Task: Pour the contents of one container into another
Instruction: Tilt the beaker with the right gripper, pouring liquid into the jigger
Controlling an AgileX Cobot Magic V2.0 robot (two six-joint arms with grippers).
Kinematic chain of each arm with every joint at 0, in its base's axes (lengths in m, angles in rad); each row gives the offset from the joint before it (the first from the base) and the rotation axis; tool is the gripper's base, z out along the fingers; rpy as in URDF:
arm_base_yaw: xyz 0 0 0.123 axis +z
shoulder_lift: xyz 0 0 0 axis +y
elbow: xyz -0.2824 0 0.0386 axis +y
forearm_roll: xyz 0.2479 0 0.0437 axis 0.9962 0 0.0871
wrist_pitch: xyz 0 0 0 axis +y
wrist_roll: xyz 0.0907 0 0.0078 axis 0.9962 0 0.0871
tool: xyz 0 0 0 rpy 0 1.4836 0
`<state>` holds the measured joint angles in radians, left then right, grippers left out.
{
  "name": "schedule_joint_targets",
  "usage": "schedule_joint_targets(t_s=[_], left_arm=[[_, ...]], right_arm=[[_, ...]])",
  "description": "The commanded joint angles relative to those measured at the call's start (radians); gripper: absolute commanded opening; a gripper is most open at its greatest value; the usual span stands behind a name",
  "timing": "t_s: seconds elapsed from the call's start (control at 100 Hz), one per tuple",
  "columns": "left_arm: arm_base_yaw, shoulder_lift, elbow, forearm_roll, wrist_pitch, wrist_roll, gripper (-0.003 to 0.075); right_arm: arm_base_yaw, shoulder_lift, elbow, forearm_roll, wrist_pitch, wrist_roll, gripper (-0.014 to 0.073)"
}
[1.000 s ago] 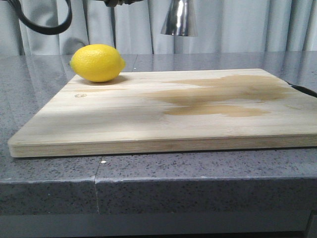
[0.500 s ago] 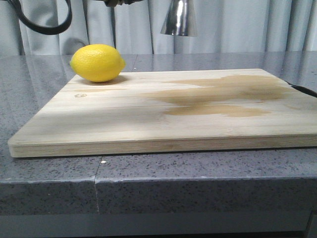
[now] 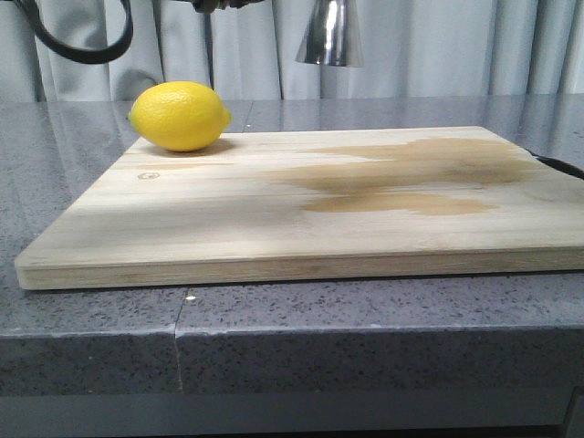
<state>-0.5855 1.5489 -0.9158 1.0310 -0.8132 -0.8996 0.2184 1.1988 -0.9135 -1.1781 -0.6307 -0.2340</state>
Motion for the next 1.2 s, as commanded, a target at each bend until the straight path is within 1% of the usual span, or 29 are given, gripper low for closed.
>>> schedule_joint_targets(t_s=[0.0, 0.13, 0.47, 0.61, 1.19], left_arm=[[-0.004, -0.043, -0.029, -0.051, -0.061, -0.005, -0.0019], [-0.004, -0.043, -0.029, -0.051, -0.061, -0.005, -0.0019], [-0.004, -0.043, -0.029, -0.051, -0.061, -0.005, -0.0019], [-0.004, -0.043, -0.029, -0.051, -0.061, -0.005, -0.0019], [-0.004, -0.043, -0.029, -0.051, -0.061, -0.005, -0.0019]], right_arm=[[0.002, -0.032, -0.038, 0.040, -0.038, -0.018, 0.0255], [0.002, -0.032, -0.038, 0.040, -0.038, -0.059, 0.0255], [0.002, -0.032, -0.038, 0.032, -0.041, -0.071, 0.0255], [0.002, -0.032, -0.038, 0.028, -0.041, -0.109, 0.0255], [0.002, -0.032, -0.038, 0.028, -0.043, -0.110, 0.0255]])
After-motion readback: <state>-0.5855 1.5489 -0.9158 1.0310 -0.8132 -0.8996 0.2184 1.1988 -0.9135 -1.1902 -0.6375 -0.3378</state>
